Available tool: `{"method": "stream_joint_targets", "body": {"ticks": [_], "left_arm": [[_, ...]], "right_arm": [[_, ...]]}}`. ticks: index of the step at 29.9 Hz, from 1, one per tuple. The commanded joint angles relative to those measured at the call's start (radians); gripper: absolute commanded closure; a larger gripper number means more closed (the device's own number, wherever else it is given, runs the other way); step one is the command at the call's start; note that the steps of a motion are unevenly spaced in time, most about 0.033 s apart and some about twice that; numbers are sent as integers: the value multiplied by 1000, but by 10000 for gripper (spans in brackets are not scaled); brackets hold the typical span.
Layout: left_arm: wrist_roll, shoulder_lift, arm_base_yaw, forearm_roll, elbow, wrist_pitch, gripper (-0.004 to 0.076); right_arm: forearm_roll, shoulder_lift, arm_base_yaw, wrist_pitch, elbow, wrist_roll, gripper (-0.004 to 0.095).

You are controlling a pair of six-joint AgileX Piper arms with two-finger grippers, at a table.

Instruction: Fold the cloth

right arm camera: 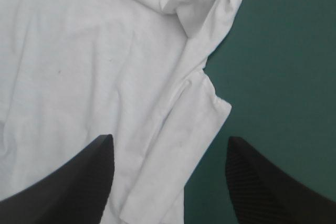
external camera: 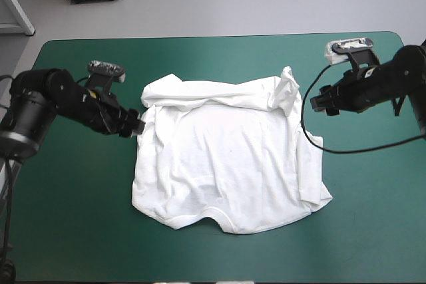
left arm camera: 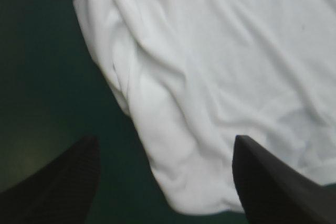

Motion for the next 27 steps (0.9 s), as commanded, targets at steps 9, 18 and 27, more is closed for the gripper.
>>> {"method": "stream_joint_targets", "body": {"ticks": [9,18,27], "left_arm": [[17,-78,-56,-7,378,-35,209],[42,0,-66,4,431,-143,209],[50,114,-66,-8,431,-193,270]], "right_arm": [[-176,-284,102,1,252,62,346],[-181,-314,104,-11,312,73,346],[-245,-314,104,-11,316,81,347]]}}
